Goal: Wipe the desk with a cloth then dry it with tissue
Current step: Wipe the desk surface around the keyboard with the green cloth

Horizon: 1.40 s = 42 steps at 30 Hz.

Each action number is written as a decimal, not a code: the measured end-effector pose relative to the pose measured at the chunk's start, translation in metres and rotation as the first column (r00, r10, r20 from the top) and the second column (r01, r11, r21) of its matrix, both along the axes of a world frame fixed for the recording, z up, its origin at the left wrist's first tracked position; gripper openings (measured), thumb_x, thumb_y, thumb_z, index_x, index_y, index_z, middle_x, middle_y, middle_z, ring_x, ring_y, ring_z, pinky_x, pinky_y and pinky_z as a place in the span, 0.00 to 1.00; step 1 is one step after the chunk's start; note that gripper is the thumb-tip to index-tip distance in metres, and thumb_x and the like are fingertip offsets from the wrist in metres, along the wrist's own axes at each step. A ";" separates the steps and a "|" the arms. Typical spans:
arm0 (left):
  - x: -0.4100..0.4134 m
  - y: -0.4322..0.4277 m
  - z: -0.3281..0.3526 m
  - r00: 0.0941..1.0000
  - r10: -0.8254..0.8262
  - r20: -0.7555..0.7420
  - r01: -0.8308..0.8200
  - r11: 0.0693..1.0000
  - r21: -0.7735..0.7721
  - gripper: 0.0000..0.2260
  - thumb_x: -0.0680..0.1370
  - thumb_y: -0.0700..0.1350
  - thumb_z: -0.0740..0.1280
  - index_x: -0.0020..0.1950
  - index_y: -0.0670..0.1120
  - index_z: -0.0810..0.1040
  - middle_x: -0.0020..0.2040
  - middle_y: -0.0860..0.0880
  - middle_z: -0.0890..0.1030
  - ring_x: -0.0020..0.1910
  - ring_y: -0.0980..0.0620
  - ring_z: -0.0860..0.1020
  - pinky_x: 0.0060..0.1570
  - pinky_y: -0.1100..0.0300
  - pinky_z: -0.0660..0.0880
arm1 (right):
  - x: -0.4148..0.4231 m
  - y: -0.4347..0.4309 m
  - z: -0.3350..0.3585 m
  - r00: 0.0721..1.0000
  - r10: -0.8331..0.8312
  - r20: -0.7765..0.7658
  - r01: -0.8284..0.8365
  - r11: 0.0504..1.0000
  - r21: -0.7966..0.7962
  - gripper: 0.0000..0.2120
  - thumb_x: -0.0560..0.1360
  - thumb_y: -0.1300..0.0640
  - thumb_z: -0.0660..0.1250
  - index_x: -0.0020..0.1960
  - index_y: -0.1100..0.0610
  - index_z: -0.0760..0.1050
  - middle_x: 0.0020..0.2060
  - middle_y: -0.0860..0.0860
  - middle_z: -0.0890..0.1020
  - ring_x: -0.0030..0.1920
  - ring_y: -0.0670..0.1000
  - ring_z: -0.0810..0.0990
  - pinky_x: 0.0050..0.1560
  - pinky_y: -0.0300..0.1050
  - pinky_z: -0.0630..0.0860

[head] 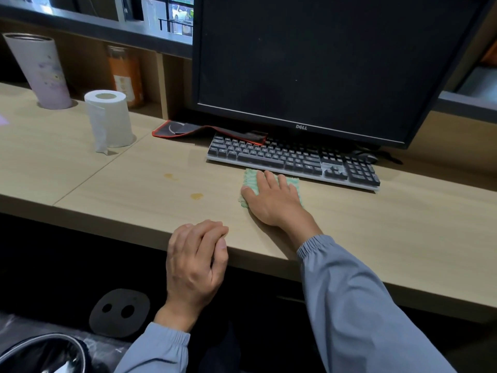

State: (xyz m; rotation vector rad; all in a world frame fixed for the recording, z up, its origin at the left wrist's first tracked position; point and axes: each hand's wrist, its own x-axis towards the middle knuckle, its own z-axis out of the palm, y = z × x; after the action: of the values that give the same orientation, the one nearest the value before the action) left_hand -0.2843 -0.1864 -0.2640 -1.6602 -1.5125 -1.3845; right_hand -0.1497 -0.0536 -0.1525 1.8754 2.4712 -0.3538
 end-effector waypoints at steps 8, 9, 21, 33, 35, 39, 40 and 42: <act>0.001 0.000 -0.002 0.998 -0.051 0.023 0.050 0.999 0.012 0.13 0.83 0.43 0.63 0.55 0.41 0.86 0.56 0.44 0.85 0.57 0.45 0.80 0.70 0.52 0.66 | 0.048 0.001 -0.001 0.995 -0.097 0.026 0.096 0.995 0.020 0.36 0.82 0.34 0.41 0.85 0.50 0.41 0.84 0.48 0.42 0.83 0.56 0.39 0.80 0.59 0.42; 0.000 0.000 -0.002 0.998 -0.055 0.029 0.055 0.998 0.013 0.13 0.83 0.43 0.63 0.55 0.41 0.86 0.56 0.44 0.85 0.57 0.45 0.80 0.70 0.52 0.66 | 0.047 0.001 -0.001 0.995 -0.099 0.033 0.098 0.995 0.013 0.35 0.83 0.34 0.41 0.85 0.50 0.40 0.84 0.49 0.41 0.83 0.56 0.38 0.80 0.60 0.41; -0.001 -0.003 0.000 0.997 -0.070 0.034 0.070 0.997 -0.009 0.13 0.83 0.42 0.62 0.57 0.41 0.86 0.58 0.45 0.85 0.60 0.46 0.81 0.69 0.50 0.69 | -0.032 -0.007 0.000 1.000 -0.019 0.023 0.020 0.999 -0.041 0.34 0.84 0.37 0.40 0.84 0.52 0.37 0.83 0.51 0.36 0.81 0.60 0.32 0.80 0.61 0.36; -0.016 -0.018 0.006 0.978 -0.115 0.176 0.112 0.993 0.024 0.10 0.80 0.35 0.63 0.53 0.32 0.83 0.56 0.37 0.82 0.58 0.38 0.80 0.69 0.55 0.70 | -0.020 -0.053 -0.003 0.980 0.198 0.013 -0.198 0.980 -0.005 0.34 0.83 0.35 0.40 0.84 0.49 0.37 0.83 0.47 0.38 0.81 0.55 0.33 0.80 0.59 0.36; -0.022 -0.019 0.006 0.981 -0.045 0.189 0.043 0.999 0.014 0.09 0.77 0.33 0.64 0.52 0.32 0.82 0.56 0.36 0.82 0.58 0.35 0.80 0.71 0.57 0.66 | -0.013 -0.076 -0.004 0.975 0.222 0.008 -0.222 0.975 0.010 0.34 0.83 0.35 0.39 0.84 0.49 0.37 0.83 0.46 0.37 0.81 0.54 0.32 0.80 0.59 0.36; -0.029 -0.019 0.003 0.986 0.025 0.162 -0.019 0.999 -0.040 0.13 0.71 0.33 0.68 0.55 0.35 0.82 0.58 0.39 0.82 0.65 0.36 0.78 0.76 0.42 0.65 | -0.005 -0.120 -0.001 0.968 0.248 0.040 -0.250 0.968 0.040 0.34 0.84 0.36 0.39 0.84 0.50 0.36 0.83 0.47 0.36 0.81 0.53 0.30 0.80 0.57 0.36; -0.031 -0.018 0.003 0.987 0.043 0.153 -0.035 0.998 -0.052 0.14 0.70 0.34 0.68 0.56 0.36 0.82 0.59 0.40 0.82 0.66 0.37 0.78 0.77 0.37 0.63 | -0.005 -0.128 -0.002 0.967 0.248 0.056 -0.252 0.966 0.058 0.34 0.84 0.36 0.40 0.84 0.50 0.35 0.83 0.47 0.36 0.81 0.53 0.30 0.80 0.57 0.36; -0.037 -0.017 0.001 0.987 0.068 0.143 -0.058 0.995 -0.076 0.17 0.69 0.34 0.69 0.57 0.37 0.82 0.60 0.41 0.82 0.67 0.38 0.77 0.77 0.34 0.62 | -0.004 -0.139 -0.013 0.964 0.249 0.090 -0.260 0.956 0.138 0.34 0.85 0.37 0.41 0.84 0.52 0.38 0.83 0.50 0.40 0.82 0.56 0.35 0.81 0.58 0.39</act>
State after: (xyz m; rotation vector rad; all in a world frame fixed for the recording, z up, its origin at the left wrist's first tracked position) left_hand -0.3211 -0.2032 -0.2627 -1.5680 -1.7002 -1.4603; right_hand -0.1540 -0.1925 -0.1651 1.5514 2.7118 -0.0948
